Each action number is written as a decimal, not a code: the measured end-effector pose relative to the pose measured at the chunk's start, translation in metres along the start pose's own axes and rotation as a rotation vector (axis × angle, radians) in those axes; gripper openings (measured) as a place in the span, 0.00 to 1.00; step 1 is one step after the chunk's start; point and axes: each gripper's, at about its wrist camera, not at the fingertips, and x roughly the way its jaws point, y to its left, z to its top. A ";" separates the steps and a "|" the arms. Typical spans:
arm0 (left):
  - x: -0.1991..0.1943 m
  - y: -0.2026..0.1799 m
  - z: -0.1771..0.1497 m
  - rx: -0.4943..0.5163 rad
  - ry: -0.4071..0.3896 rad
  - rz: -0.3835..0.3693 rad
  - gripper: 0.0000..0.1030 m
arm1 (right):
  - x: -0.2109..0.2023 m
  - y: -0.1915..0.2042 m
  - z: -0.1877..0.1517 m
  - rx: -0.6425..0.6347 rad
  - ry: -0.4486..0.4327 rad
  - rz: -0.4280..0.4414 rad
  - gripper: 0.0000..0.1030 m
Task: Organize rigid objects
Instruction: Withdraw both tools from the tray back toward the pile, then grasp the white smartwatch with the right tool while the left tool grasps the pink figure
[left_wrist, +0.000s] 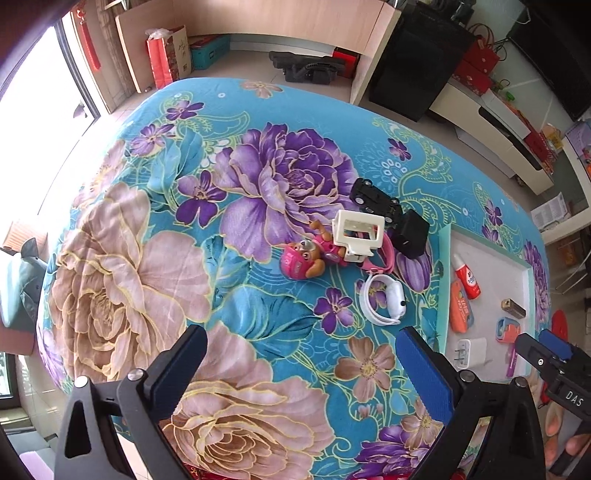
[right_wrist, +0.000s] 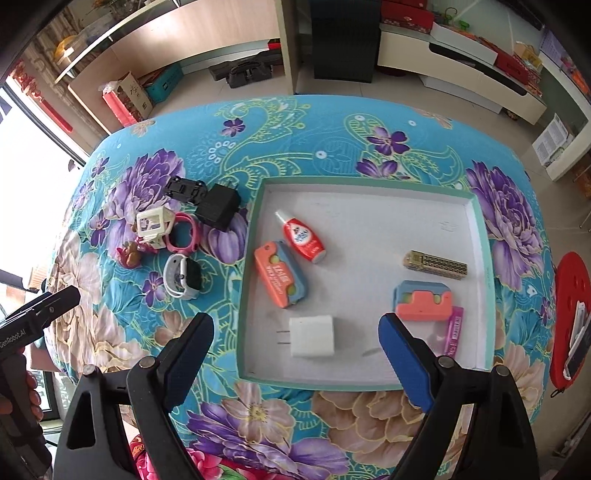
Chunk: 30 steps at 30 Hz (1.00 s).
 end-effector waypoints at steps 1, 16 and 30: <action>0.002 0.005 0.002 -0.007 0.003 -0.002 1.00 | 0.004 0.008 0.002 -0.012 0.005 0.002 0.88; 0.067 0.033 0.027 -0.047 0.080 -0.022 1.00 | 0.084 0.096 0.028 -0.110 0.111 0.050 0.88; 0.113 0.002 0.045 0.040 0.119 -0.023 0.94 | 0.142 0.117 0.036 -0.134 0.196 0.046 0.88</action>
